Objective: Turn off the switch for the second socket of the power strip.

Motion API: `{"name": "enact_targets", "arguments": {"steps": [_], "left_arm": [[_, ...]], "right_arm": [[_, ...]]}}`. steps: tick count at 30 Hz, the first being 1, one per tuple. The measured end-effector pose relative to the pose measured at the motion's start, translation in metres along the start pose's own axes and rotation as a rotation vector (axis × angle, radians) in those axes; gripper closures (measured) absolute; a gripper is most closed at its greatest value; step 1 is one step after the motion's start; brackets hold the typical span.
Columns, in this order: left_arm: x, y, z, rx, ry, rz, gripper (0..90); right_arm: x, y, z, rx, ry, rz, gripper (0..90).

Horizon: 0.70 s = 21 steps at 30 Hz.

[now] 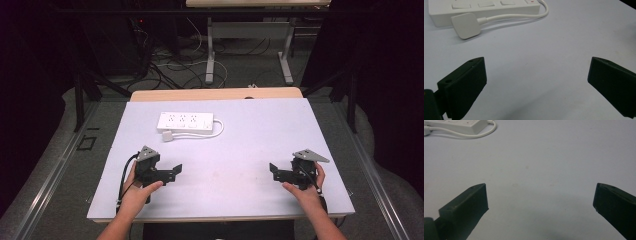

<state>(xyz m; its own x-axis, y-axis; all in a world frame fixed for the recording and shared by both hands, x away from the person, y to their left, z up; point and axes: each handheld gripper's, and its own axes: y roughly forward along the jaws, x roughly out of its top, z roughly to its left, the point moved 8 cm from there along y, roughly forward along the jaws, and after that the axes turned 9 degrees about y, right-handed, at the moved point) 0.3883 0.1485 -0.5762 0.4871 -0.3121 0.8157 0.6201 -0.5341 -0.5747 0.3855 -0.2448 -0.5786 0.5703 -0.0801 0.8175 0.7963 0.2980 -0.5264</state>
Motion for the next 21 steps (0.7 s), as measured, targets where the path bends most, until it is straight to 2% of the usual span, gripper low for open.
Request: {"name": "enact_targets", "arguments": {"steps": [21], "left_arm": [[-0.0087, 0.0046, 0.005, 0.023, -0.002, 0.025, 2.8]], "right_arm": [[-0.0004, 0.0, 0.0002, 0.006, -0.007, 0.008, 0.0]]}}
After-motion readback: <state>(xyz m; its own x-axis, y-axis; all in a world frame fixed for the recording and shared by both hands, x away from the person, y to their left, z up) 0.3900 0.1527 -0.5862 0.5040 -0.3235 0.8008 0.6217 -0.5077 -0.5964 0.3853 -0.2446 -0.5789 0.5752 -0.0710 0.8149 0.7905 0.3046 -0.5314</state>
